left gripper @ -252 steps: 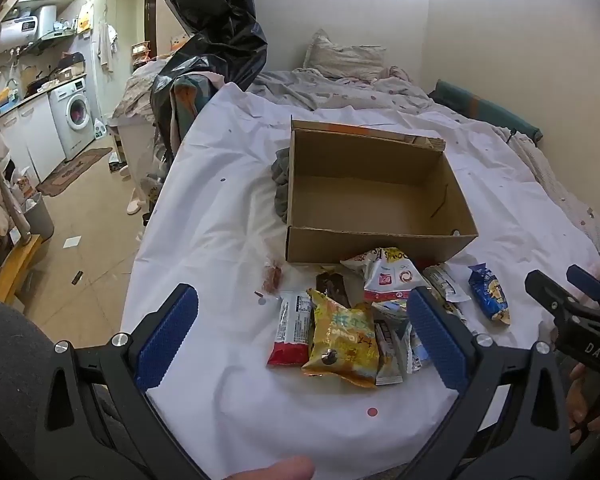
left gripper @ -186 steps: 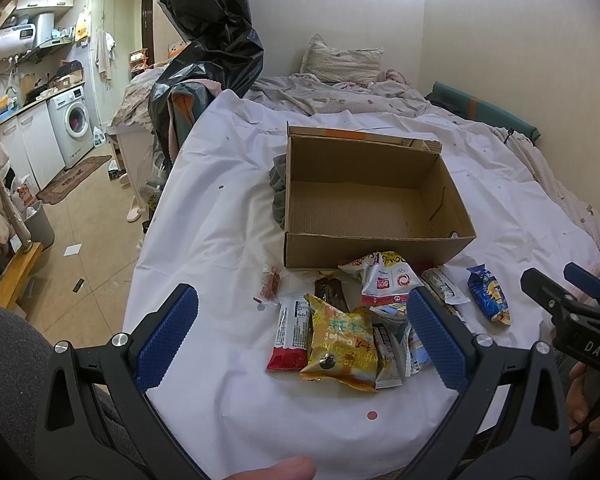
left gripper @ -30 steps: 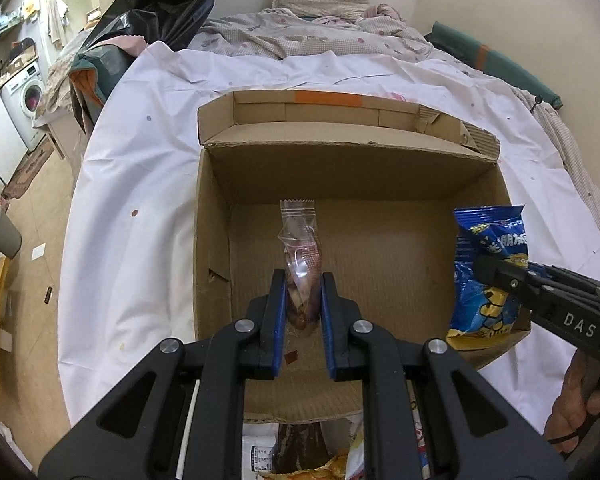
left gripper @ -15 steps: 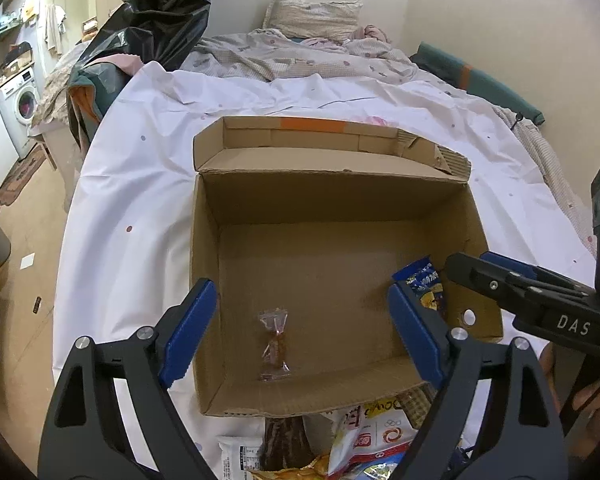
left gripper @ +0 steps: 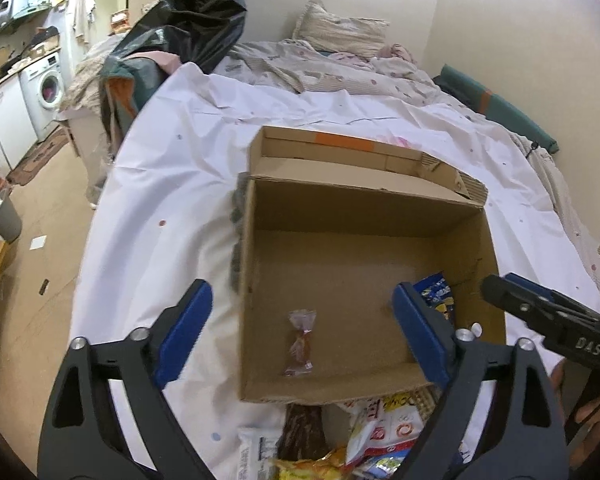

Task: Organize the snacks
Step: 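Withdraw both tools from the box back toward the snack pile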

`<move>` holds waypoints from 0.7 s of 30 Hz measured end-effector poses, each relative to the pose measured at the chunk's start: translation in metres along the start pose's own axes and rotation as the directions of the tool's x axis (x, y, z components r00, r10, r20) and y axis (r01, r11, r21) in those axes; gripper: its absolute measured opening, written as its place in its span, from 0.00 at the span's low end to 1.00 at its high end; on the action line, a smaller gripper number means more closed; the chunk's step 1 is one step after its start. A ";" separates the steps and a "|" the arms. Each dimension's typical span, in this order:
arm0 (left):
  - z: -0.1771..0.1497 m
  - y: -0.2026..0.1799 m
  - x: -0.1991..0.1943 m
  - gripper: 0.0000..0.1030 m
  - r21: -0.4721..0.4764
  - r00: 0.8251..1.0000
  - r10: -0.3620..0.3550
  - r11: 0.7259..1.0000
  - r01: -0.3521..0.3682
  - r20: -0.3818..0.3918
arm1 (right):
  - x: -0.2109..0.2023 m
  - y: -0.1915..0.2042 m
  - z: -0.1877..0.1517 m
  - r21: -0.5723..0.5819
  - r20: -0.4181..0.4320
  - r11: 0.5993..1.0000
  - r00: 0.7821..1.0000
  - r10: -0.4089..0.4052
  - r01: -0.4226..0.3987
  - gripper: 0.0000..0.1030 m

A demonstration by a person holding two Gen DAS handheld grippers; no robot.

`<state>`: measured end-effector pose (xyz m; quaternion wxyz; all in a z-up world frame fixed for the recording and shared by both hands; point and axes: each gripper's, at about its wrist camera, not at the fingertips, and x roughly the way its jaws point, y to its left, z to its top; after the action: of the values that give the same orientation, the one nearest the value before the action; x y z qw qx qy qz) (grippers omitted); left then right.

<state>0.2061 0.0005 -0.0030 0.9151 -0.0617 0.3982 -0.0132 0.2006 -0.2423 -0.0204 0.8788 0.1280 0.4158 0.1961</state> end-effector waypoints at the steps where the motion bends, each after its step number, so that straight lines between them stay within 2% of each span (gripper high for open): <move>1: 0.000 0.002 -0.004 0.89 0.002 1.000 0.010 1.000 -0.010 0.001 | -0.003 0.000 0.000 0.003 0.002 1.000 1.000 0.002 -0.002 0.77; 8: -0.010 0.016 -0.022 0.93 -0.021 1.000 0.011 1.000 -0.011 -0.003 | -0.025 -0.001 -0.011 0.020 0.017 1.000 1.000 -0.003 0.002 0.77; 12: -0.019 0.026 -0.030 0.93 -0.034 1.000 0.020 0.999 -0.020 -0.018 | -0.035 -0.007 -0.022 0.071 0.005 0.997 1.000 0.010 -0.010 0.77; 17: -0.033 0.040 -0.035 0.93 -0.056 0.997 0.038 0.998 -0.041 -0.064 | -0.043 -0.010 -0.037 0.102 -0.011 0.995 1.000 0.019 -0.018 0.77; 21: -0.049 0.048 -0.028 0.93 -0.057 0.989 0.038 0.997 -0.046 -0.141 | -0.044 -0.015 -0.052 0.115 -0.044 0.993 0.999 0.008 -0.003 0.77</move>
<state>0.1503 0.0451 -0.0213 0.8828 -0.0798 0.4627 0.0138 0.1379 -0.2723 -0.0283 0.8600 0.1751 0.4454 0.1772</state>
